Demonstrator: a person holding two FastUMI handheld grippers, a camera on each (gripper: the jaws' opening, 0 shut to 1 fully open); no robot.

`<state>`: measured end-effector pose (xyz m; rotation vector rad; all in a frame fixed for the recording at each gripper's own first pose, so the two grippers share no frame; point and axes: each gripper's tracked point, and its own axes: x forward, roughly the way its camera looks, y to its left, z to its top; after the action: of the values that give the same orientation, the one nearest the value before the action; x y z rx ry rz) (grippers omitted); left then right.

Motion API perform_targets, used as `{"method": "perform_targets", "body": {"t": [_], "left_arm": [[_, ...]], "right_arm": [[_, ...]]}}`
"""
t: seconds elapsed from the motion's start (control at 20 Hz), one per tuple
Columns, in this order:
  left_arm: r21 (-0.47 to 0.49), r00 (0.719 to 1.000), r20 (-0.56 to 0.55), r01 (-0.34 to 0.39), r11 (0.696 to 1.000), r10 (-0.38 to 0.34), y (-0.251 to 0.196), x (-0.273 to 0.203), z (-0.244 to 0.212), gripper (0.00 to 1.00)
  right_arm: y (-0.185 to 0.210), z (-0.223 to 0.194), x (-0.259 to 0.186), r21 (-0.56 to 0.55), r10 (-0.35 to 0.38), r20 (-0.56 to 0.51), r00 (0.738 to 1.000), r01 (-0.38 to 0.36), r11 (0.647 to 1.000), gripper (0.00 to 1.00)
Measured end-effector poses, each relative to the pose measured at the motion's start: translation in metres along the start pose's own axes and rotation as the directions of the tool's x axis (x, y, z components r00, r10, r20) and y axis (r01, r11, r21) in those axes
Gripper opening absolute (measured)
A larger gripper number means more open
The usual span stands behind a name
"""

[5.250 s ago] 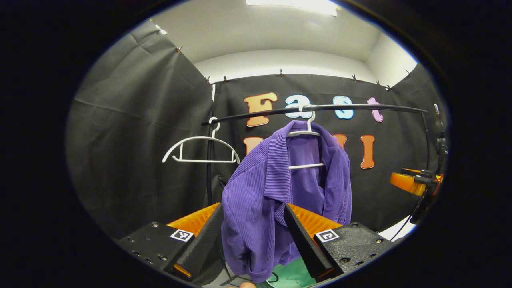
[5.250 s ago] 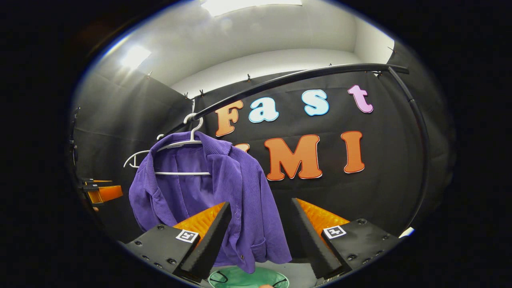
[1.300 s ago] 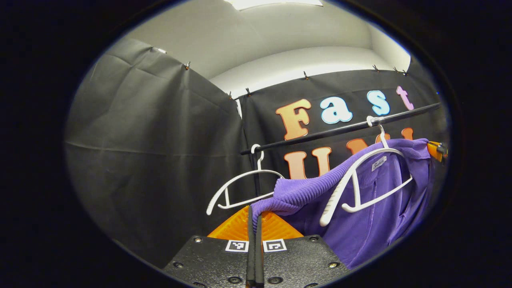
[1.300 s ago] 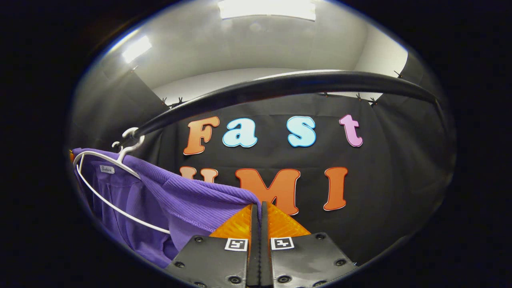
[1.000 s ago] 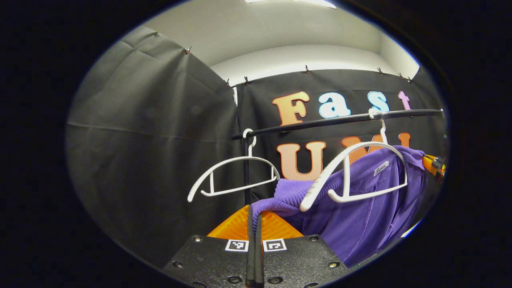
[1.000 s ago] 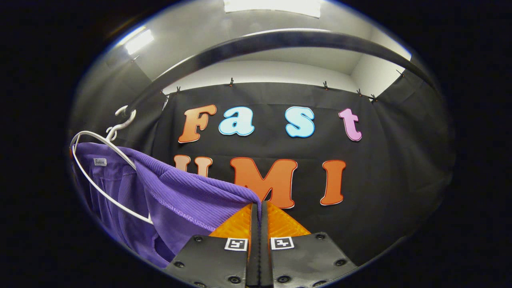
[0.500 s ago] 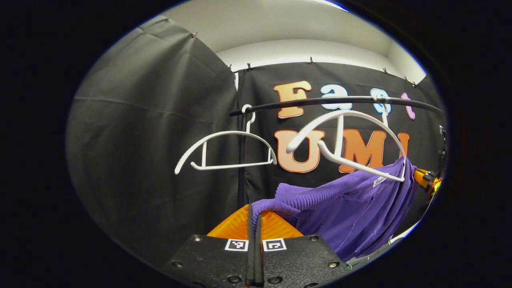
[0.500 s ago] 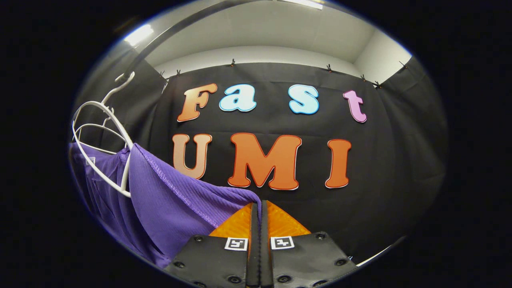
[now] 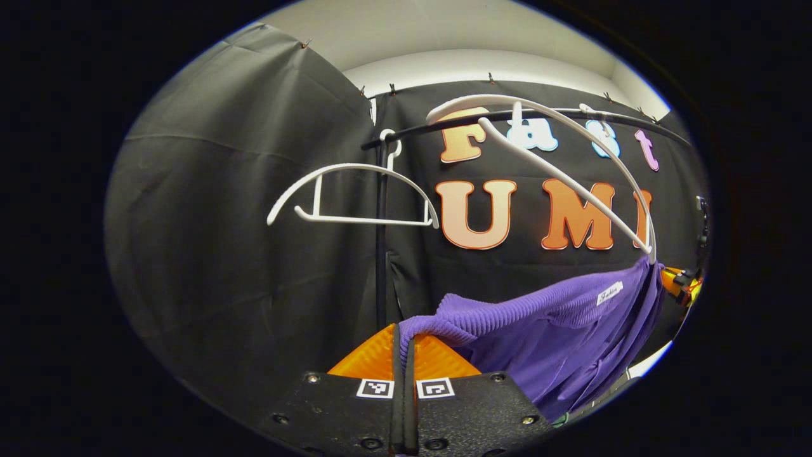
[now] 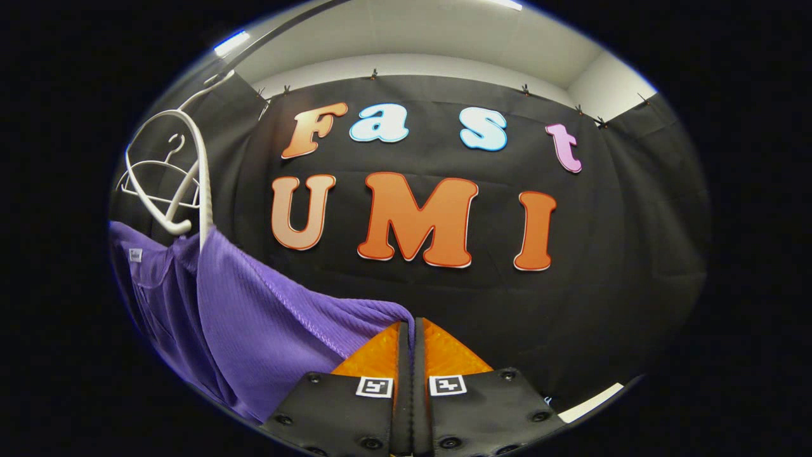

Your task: Grasp the clothes on the hanger with both hands and then place them into the laundry hamper below.

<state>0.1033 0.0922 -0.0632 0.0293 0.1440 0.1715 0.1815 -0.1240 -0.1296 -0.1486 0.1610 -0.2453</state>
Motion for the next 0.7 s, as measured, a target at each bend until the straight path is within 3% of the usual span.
{"method": "perform_targets", "body": {"t": [0.25, 0.6, 0.7], "left_arm": [[-0.059, 0.997, -0.067, 0.032, 0.998, -0.036, -0.007, -0.004, -0.035, 0.0], [-0.031, 0.999, -0.022, 0.033, 0.999, -0.034, -0.027, -0.018, -0.036, 0.0], [-0.042, 0.998, -0.002, 0.067, 0.997, -0.068, -0.046, -0.028, -0.03, 0.0]], "right_arm": [[-0.011, -0.043, -0.016, 0.042, 0.018, -0.076, 0.997, -0.014, 0.999, 0.08], [-0.015, -0.029, -0.046, 0.049, 0.004, -0.036, 0.999, -0.003, 0.999, 0.07], [-0.007, -0.029, -0.055, 0.061, 0.019, -0.031, 0.999, -0.017, 0.998, 0.08]]}}
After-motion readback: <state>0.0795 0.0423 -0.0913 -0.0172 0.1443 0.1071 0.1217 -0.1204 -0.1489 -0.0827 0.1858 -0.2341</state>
